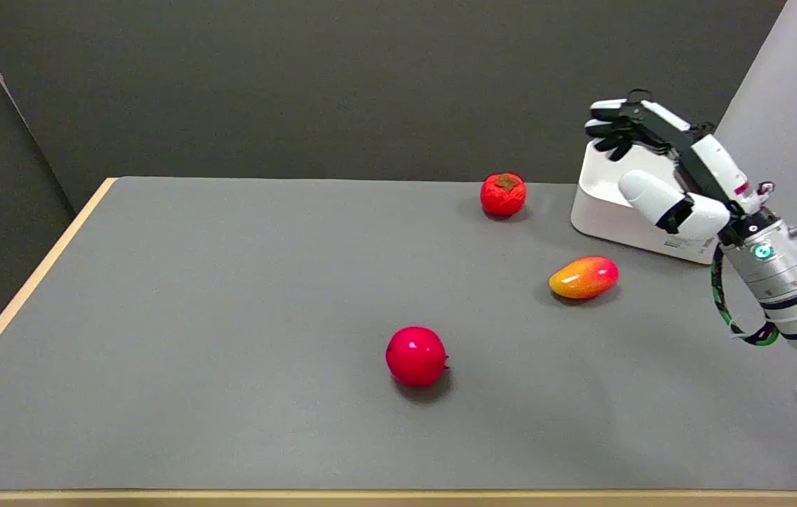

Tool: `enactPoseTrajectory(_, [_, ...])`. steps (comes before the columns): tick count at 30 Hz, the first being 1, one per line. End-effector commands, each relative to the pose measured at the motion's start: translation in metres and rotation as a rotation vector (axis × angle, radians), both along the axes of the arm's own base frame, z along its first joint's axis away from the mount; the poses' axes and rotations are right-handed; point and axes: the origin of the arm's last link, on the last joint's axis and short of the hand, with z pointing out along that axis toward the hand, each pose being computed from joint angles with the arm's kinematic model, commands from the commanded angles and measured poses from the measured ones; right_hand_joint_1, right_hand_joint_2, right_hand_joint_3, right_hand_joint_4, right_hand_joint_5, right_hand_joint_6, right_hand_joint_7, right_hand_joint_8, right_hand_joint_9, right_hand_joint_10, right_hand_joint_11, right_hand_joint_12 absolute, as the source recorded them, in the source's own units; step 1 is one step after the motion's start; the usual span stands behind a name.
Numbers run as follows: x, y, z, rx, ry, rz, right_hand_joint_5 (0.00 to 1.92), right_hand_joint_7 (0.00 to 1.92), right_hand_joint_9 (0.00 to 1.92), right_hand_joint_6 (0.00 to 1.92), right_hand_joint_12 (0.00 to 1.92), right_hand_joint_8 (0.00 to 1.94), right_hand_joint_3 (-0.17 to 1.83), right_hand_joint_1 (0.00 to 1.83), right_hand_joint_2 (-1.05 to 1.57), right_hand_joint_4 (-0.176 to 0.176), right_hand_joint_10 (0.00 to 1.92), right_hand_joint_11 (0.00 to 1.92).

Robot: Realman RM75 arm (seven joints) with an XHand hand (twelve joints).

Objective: Pick up the pomegranate.

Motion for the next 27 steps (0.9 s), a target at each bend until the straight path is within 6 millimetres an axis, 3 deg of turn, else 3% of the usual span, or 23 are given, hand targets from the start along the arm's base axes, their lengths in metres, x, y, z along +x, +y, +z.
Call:
enactPoseTrajectory(1, [0.0, -0.019, -0.089, 0.214, 0.084, -0.184, 0.28, 0.44, 0.36, 0.54, 1.46, 0.49, 0.89, 0.37, 0.63, 0.072, 0.95, 0.26])
enactPoseTrajectory(13, [-0.028, -0.018, -0.176, 0.166, 0.304, -0.165, 0.27, 0.41, 0.33, 0.55, 1.38, 0.5, 0.94, 0.44, 0.62, 0.057, 0.88, 0.19])
enactPoseTrajectory(27, [-0.049, -0.009, -0.212, 0.167, 0.533, -0.104, 0.28, 0.42, 0.31, 0.56, 1.36, 0.52, 0.95, 0.5, 0.61, 0.047, 0.88, 0.18])
